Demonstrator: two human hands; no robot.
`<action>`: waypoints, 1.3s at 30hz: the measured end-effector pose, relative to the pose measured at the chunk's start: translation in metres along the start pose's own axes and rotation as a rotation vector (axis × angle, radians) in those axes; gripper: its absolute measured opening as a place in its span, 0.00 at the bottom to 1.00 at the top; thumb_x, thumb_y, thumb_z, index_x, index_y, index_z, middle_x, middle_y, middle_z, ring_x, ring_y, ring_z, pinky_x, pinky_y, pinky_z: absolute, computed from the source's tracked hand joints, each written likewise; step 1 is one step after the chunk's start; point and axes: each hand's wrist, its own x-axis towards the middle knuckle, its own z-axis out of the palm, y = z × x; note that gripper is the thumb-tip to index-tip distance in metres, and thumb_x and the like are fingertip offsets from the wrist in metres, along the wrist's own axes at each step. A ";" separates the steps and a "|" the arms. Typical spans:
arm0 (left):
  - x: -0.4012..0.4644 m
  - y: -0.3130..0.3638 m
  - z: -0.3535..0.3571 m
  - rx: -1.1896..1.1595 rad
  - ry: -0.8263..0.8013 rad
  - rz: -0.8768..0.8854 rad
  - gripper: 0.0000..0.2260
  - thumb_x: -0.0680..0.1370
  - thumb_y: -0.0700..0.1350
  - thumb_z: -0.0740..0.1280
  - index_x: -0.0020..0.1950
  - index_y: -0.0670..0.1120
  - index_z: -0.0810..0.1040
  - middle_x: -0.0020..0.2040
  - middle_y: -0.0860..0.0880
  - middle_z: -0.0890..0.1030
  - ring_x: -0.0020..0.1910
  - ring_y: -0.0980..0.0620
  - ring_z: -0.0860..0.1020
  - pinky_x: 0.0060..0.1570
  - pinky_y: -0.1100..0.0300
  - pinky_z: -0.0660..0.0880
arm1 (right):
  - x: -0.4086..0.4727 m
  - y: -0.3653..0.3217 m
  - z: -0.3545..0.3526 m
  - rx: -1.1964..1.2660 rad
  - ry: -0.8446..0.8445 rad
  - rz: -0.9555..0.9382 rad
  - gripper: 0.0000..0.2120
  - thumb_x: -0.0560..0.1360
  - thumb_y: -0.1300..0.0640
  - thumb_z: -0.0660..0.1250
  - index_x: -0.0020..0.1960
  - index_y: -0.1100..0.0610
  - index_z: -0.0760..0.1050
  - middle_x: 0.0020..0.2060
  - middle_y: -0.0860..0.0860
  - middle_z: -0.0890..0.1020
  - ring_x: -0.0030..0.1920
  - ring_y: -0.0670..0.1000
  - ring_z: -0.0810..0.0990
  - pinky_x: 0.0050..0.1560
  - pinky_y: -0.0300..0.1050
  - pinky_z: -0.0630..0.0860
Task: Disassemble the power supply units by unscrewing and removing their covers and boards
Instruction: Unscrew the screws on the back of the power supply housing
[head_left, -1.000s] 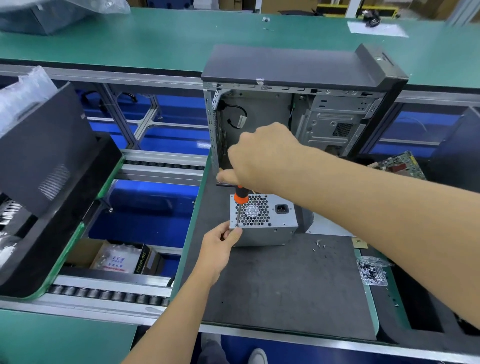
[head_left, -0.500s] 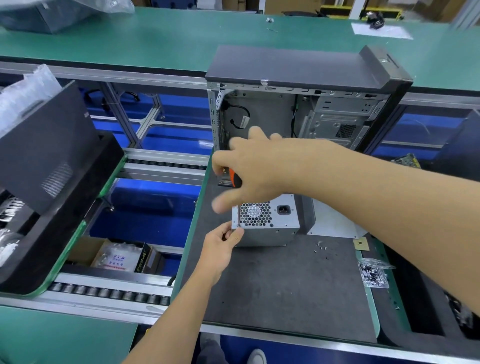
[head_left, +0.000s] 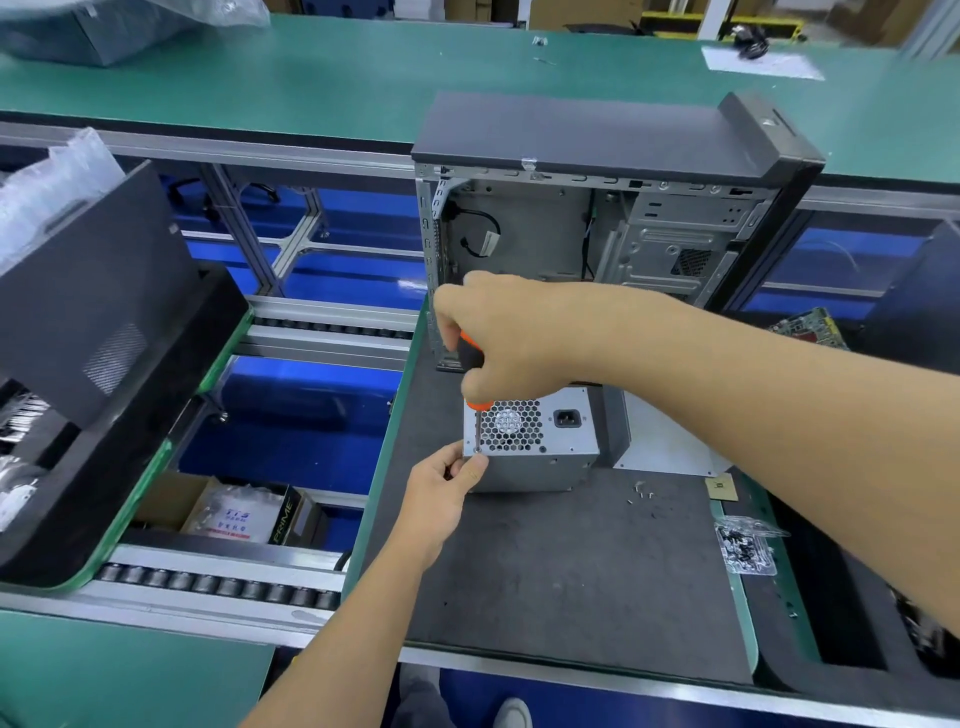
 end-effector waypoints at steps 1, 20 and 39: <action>0.000 0.000 0.000 -0.001 0.001 0.000 0.06 0.82 0.48 0.67 0.52 0.55 0.84 0.38 0.48 0.61 0.32 0.58 0.62 0.35 0.70 0.66 | -0.001 0.000 0.000 0.007 -0.002 0.022 0.15 0.75 0.47 0.66 0.55 0.52 0.65 0.49 0.50 0.70 0.49 0.55 0.71 0.36 0.47 0.65; 0.000 0.002 0.000 0.021 0.007 -0.014 0.06 0.82 0.47 0.67 0.56 0.53 0.83 0.32 0.58 0.64 0.29 0.60 0.65 0.33 0.72 0.66 | 0.001 0.014 0.005 -0.161 0.042 -0.026 0.12 0.74 0.50 0.64 0.54 0.47 0.65 0.46 0.49 0.65 0.50 0.56 0.64 0.45 0.50 0.66; 0.001 -0.002 0.001 -0.015 0.018 -0.042 0.07 0.82 0.47 0.67 0.57 0.55 0.83 0.34 0.56 0.70 0.30 0.62 0.67 0.35 0.73 0.69 | -0.004 -0.001 0.005 0.070 0.007 0.013 0.11 0.76 0.54 0.65 0.55 0.47 0.65 0.50 0.48 0.67 0.51 0.55 0.65 0.37 0.45 0.62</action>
